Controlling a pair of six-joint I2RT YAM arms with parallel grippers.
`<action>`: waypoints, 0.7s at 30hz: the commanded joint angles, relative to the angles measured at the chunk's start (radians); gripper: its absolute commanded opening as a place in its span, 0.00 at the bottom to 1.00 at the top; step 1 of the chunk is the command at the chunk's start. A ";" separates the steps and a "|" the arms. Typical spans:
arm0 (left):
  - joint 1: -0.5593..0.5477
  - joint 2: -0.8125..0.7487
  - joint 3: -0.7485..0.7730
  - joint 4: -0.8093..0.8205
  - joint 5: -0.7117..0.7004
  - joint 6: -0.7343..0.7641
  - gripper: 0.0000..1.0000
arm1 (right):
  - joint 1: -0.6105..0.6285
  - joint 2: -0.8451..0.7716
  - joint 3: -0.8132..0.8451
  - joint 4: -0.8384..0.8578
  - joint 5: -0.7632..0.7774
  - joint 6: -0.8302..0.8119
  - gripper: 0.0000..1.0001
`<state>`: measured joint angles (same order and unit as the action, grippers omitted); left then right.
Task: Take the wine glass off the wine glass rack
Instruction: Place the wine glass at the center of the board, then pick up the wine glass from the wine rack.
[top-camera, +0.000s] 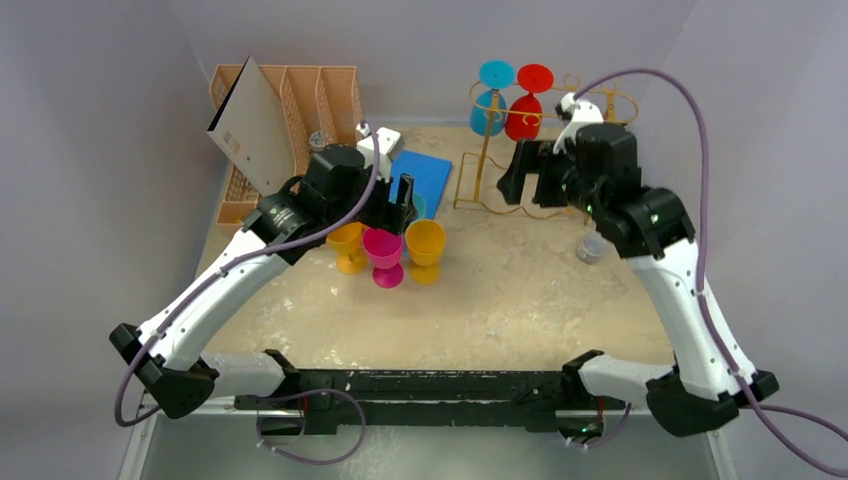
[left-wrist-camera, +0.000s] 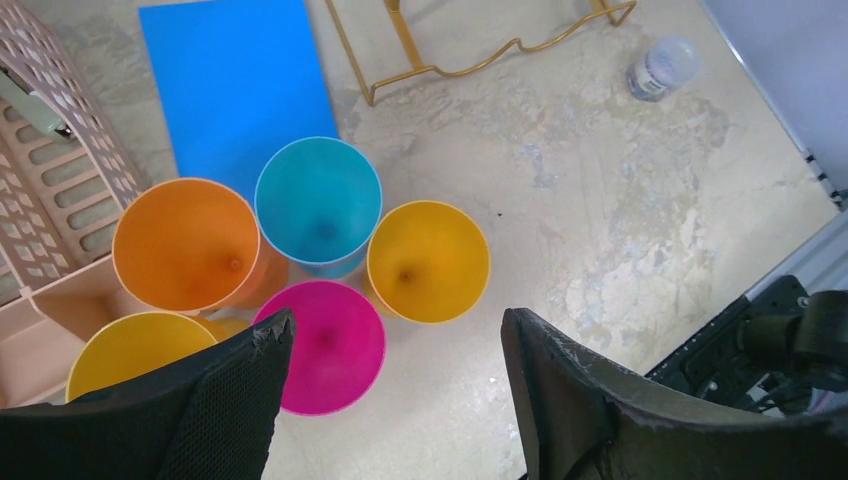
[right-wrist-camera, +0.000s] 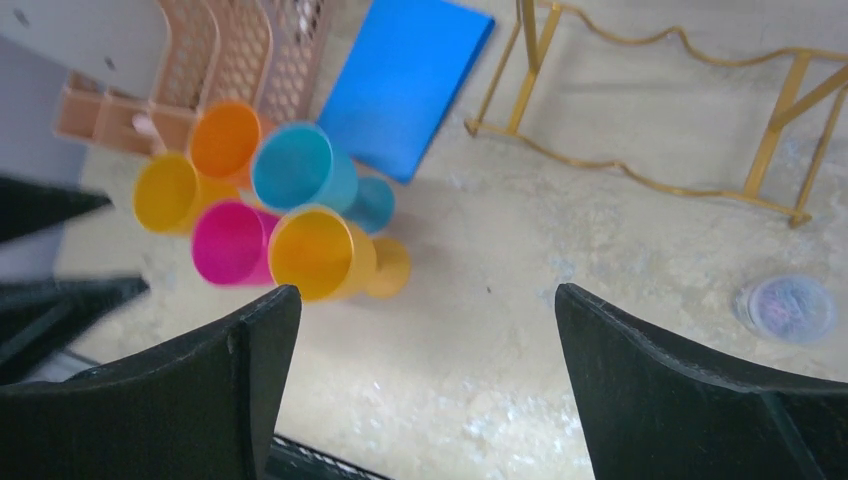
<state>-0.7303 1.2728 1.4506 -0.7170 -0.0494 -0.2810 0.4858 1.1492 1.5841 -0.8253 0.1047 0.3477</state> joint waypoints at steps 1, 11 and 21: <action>0.035 -0.036 -0.018 0.005 0.100 -0.011 0.74 | -0.141 0.131 0.193 -0.066 -0.170 0.071 0.99; 0.144 -0.105 -0.015 -0.061 0.204 -0.012 0.75 | -0.276 0.332 0.377 0.061 -0.258 0.138 0.94; 0.187 -0.168 -0.054 -0.100 0.205 -0.020 0.75 | -0.295 0.511 0.592 0.088 -0.092 0.051 0.78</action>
<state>-0.5522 1.1271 1.4094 -0.8005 0.1452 -0.2813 0.1951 1.6207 2.1094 -0.7933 -0.0856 0.4496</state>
